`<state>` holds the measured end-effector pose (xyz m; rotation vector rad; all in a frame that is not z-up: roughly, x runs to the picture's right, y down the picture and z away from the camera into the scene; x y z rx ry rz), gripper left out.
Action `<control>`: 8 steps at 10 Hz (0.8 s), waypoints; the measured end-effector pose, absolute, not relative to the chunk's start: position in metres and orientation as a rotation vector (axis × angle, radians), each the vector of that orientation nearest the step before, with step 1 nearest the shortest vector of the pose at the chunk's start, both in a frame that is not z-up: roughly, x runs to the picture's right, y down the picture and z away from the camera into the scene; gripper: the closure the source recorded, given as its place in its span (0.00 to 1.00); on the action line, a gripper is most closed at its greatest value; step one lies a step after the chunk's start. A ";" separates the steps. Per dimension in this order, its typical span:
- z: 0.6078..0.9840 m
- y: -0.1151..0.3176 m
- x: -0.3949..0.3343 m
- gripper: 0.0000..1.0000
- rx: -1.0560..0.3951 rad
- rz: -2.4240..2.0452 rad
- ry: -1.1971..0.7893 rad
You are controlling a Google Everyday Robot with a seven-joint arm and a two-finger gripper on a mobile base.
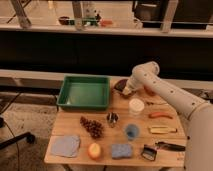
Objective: Wipe purple bowl with eraser
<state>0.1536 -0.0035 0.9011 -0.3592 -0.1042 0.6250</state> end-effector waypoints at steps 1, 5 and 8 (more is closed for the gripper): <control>0.896 -0.001 0.159 0.90 -0.359 0.627 -0.099; 0.898 -0.008 0.199 0.90 -0.329 0.680 -0.057; 0.914 -0.015 0.223 0.90 -0.319 0.748 -0.025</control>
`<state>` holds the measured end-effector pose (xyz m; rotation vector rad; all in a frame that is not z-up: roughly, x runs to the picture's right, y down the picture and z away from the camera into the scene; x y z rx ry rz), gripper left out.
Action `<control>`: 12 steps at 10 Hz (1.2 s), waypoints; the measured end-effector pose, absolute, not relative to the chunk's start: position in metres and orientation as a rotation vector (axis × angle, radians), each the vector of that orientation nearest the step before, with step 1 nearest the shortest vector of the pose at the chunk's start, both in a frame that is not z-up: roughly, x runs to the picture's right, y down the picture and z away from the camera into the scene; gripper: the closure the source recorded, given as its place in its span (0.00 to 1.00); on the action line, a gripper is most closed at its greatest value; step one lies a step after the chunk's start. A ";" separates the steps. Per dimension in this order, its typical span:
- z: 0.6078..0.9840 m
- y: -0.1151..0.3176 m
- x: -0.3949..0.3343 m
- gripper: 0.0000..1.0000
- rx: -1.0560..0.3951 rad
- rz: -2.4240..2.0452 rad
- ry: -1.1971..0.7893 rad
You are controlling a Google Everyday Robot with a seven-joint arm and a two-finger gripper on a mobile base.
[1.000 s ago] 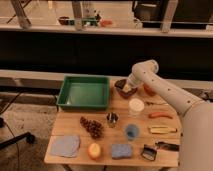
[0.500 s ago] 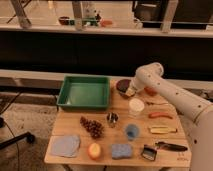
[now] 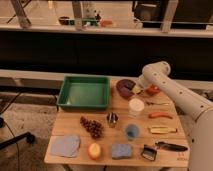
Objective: Wipe purple bowl with eraser
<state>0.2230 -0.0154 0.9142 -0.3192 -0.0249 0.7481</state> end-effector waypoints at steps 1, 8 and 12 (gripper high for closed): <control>0.921 -0.019 0.227 0.90 -0.318 0.764 -0.018; 0.952 -0.060 0.175 0.90 -0.302 0.742 -0.066; 0.933 -0.035 0.160 0.90 -0.333 0.699 -0.107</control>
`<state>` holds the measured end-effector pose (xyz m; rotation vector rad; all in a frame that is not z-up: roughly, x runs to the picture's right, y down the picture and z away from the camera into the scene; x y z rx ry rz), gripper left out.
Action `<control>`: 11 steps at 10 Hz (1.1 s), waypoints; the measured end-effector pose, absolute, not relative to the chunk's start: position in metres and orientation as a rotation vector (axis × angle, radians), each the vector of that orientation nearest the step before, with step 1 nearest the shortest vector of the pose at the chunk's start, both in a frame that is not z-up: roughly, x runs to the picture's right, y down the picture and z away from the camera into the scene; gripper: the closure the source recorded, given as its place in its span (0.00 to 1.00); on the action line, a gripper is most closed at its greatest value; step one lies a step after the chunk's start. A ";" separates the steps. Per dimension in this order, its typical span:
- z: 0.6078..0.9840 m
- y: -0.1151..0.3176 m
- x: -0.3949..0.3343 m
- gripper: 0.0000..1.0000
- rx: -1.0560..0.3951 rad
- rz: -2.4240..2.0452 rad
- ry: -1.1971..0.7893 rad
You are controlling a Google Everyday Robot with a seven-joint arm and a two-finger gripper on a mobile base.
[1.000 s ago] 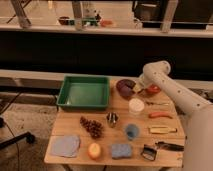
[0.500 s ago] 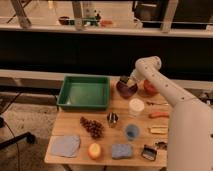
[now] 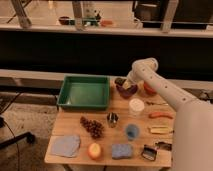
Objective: Wipe purple bowl with eraser
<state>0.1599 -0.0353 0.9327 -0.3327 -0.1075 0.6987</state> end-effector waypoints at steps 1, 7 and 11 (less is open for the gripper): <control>0.926 -0.026 0.160 0.90 -0.342 0.689 -0.113; 0.899 -0.002 0.184 0.90 -0.353 0.675 -0.097; 0.906 -0.004 0.225 0.90 -0.338 0.759 -0.046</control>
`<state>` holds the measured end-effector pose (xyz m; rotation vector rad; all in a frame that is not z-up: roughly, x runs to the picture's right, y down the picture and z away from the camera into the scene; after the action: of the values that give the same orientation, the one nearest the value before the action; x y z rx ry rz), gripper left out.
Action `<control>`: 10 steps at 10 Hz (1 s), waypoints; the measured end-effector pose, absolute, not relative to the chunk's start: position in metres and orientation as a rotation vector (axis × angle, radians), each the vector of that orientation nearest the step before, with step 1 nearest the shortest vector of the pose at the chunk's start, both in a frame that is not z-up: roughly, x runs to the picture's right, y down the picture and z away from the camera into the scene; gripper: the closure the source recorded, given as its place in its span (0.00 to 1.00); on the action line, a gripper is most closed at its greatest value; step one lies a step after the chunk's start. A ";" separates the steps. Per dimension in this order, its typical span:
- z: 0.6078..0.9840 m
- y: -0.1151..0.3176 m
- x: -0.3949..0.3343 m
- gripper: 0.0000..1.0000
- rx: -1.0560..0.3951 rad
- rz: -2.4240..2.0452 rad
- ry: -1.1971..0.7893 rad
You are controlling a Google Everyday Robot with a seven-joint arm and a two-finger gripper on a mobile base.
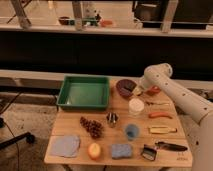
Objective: Wipe purple bowl with eraser
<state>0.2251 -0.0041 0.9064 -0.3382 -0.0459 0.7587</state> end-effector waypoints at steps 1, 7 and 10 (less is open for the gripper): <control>0.910 -0.005 0.228 0.90 -0.339 0.769 -0.039; 0.914 -0.045 0.187 0.90 -0.307 0.735 -0.093; 0.908 -0.045 0.184 0.90 -0.305 0.725 -0.104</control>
<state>0.1843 -0.0454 0.9081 -0.3052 -0.1042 0.7253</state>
